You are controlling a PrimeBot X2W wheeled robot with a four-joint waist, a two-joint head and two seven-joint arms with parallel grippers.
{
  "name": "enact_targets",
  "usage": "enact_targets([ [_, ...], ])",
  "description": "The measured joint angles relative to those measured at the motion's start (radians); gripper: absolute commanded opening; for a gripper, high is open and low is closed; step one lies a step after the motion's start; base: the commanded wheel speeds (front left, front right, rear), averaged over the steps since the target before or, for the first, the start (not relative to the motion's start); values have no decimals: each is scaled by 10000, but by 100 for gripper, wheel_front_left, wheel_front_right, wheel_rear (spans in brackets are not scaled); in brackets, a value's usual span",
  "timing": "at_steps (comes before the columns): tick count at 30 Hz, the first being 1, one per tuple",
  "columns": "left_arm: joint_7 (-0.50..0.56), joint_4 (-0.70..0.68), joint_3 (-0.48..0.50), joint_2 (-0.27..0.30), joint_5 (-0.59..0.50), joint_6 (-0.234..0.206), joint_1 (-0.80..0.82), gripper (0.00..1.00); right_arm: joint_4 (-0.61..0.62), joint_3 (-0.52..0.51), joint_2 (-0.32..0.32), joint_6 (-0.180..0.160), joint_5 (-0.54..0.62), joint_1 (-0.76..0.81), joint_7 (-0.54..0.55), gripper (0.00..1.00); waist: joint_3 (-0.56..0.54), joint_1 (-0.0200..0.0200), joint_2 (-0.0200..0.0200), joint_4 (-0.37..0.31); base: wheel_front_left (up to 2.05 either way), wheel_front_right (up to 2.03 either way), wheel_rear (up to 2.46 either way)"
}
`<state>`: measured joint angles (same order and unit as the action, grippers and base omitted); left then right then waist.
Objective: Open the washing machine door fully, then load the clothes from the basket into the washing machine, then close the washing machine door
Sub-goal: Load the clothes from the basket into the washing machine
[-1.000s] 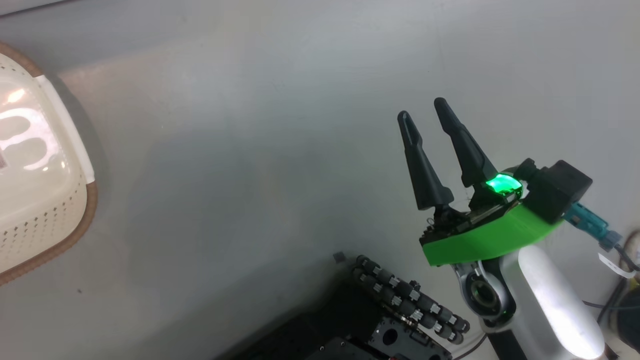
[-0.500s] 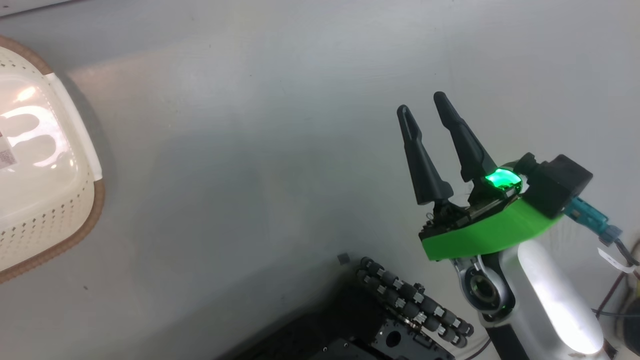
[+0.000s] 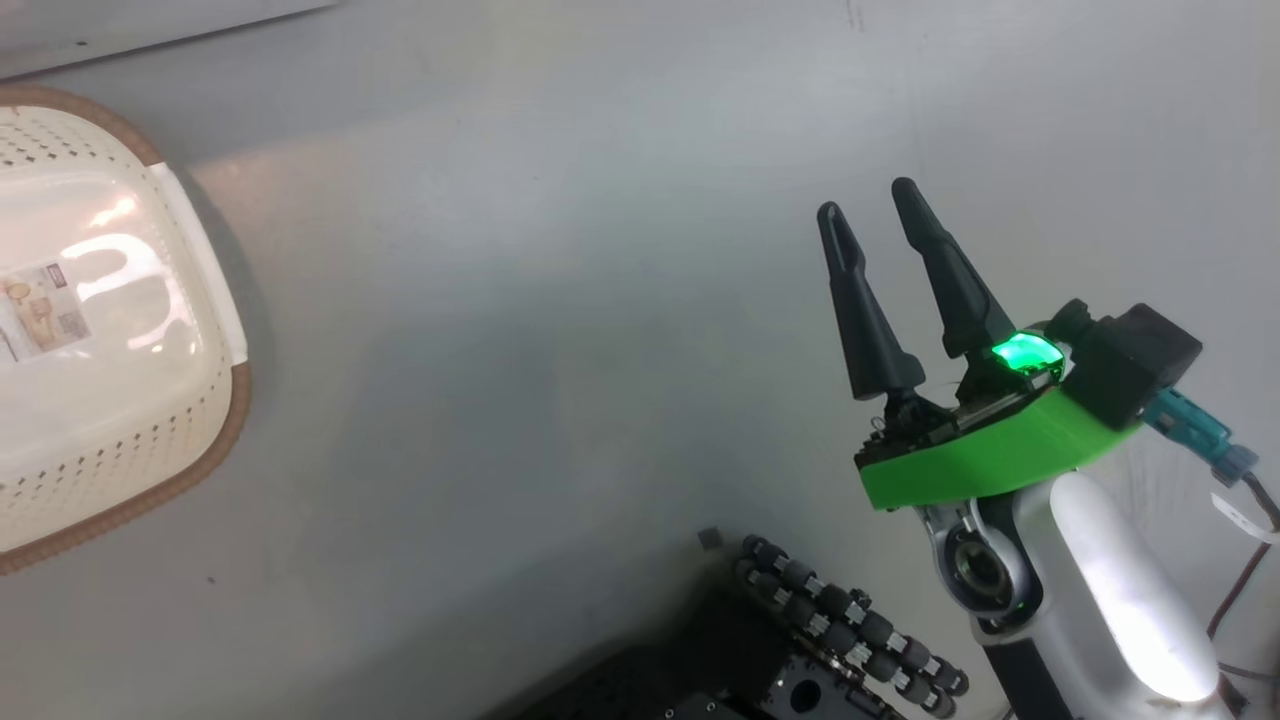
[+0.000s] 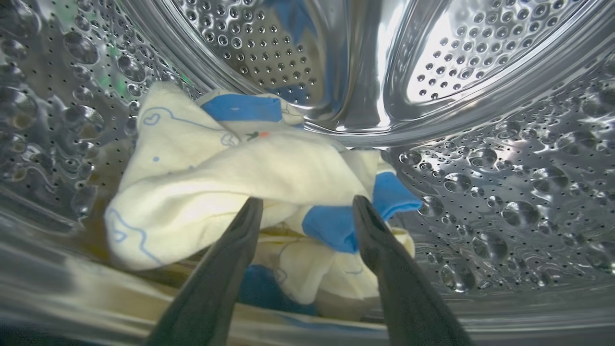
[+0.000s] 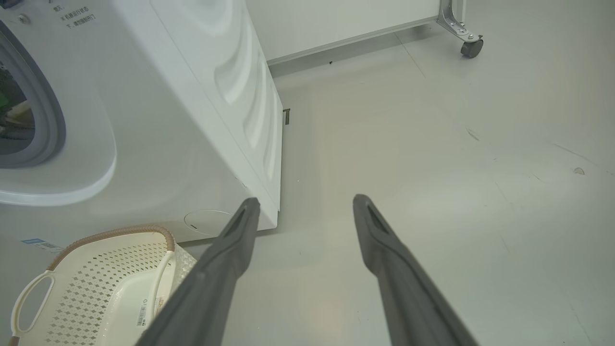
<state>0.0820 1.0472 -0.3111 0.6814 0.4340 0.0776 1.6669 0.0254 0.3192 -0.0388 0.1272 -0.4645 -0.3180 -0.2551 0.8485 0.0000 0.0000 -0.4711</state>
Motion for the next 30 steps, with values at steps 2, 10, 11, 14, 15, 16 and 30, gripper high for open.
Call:
enact_targets([
  [2,-192,36,35,-140,81,-52,-269,100,-40,-33,0,0,44,22,0,100,-120,0,0,54,0,0,0],
  [10,-1089,-150,169,-746,430,-447,-1553,100,-136,-349,0,0,345,130,0,100,-653,-1,0,324,0,0,0],
  [11,-1195,-188,194,-813,462,-447,-1746,100,-161,-364,0,0,382,181,0,100,-734,0,0,361,0,0,0],
  [14,-1553,-380,209,-1007,610,-654,-2336,100,-219,-447,0,0,499,334,0,100,-989,-1,0,473,0,0,0],
  [15,-1710,-477,228,-1053,635,-706,-2539,100,-232,-481,0,0,527,376,0,100,-1077,-1,0,511,0,0,0],
  [16,-1850,-554,238,-1101,683,-771,-2730,100,-253,-523,0,0,529,420,0,100,-1166,-1,0,547,0,0,0],
  [30,-3210,-3200,211,-1894,876,-1689,-6634,100,-422,-1193,-4,0,1070,933,0,100,-2475,-1,0,1404,0,0,0],
])
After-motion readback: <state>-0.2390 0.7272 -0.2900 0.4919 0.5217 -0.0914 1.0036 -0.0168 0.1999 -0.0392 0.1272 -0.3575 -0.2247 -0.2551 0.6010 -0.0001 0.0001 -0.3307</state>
